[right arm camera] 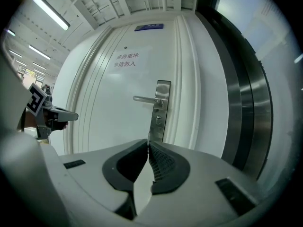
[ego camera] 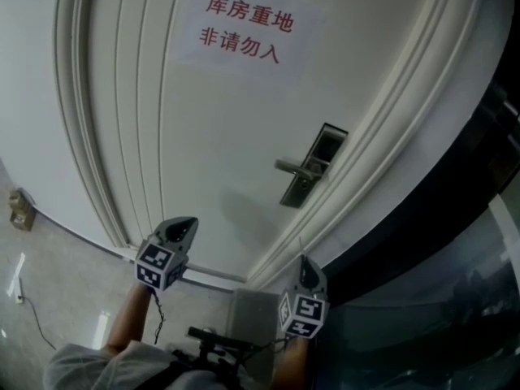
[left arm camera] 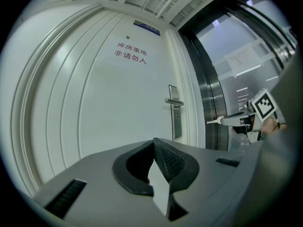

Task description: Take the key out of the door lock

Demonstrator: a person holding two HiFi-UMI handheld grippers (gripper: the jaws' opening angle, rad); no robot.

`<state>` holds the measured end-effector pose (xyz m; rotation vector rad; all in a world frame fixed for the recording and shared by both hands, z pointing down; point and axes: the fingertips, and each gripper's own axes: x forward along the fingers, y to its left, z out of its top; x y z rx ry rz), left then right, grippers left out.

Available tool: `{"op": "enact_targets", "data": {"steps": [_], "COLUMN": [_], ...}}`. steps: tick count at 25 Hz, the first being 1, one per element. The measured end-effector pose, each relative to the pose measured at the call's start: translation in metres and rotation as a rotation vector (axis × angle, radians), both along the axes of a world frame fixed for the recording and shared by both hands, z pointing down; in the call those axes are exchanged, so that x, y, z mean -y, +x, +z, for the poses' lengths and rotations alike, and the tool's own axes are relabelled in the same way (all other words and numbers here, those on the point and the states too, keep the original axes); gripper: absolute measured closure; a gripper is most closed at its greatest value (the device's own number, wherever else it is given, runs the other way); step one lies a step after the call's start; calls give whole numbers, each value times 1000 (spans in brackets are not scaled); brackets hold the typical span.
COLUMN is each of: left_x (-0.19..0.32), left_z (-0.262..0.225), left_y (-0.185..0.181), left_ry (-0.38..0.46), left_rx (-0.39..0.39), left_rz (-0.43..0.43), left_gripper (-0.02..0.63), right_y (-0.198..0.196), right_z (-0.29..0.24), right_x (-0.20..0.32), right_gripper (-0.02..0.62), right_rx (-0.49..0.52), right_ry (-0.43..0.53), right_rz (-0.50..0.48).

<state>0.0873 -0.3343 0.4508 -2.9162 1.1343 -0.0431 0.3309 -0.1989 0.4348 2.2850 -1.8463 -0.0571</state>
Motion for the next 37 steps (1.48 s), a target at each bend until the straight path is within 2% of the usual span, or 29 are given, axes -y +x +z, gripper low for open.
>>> {"op": "enact_targets", "data": {"steps": [7,37], "left_x": [-3,11], "left_z": [2,0], "left_y": [4,-2], "left_ry": [-6,-3], "left_rx": [4,-3], "left_rz": [5,10], "left_gripper": [601,601], "right_y": [1,-14], "right_z": [5,8], "right_x": [-6,6], "right_gripper": [575,575], "right_rx": [48,29], "right_ry": [14,0], "right_rz": [-5,-27]}}
